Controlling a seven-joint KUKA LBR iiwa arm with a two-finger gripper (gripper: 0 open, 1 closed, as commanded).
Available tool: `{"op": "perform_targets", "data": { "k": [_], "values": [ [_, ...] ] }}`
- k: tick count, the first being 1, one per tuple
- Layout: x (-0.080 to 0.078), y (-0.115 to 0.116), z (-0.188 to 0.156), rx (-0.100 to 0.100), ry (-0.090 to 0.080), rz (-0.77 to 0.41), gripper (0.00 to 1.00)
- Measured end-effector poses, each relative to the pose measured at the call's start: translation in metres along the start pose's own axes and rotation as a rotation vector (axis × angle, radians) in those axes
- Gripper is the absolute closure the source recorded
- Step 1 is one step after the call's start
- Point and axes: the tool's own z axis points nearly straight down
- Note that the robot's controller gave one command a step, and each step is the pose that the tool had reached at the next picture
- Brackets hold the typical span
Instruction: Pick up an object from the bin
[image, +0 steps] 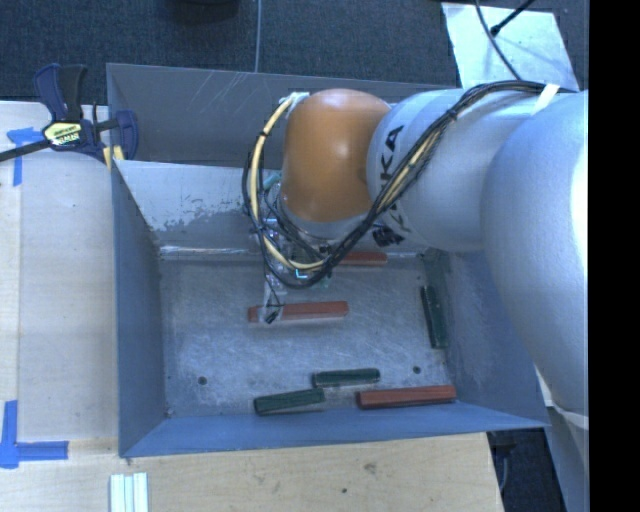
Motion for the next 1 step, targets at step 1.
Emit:
{"op": "perform_targets", "data": {
  "k": [1],
  "values": [
    [0.0193,-0.0591,0.0632,0.002,-0.003,-0.304,0.0]
  ]
}}
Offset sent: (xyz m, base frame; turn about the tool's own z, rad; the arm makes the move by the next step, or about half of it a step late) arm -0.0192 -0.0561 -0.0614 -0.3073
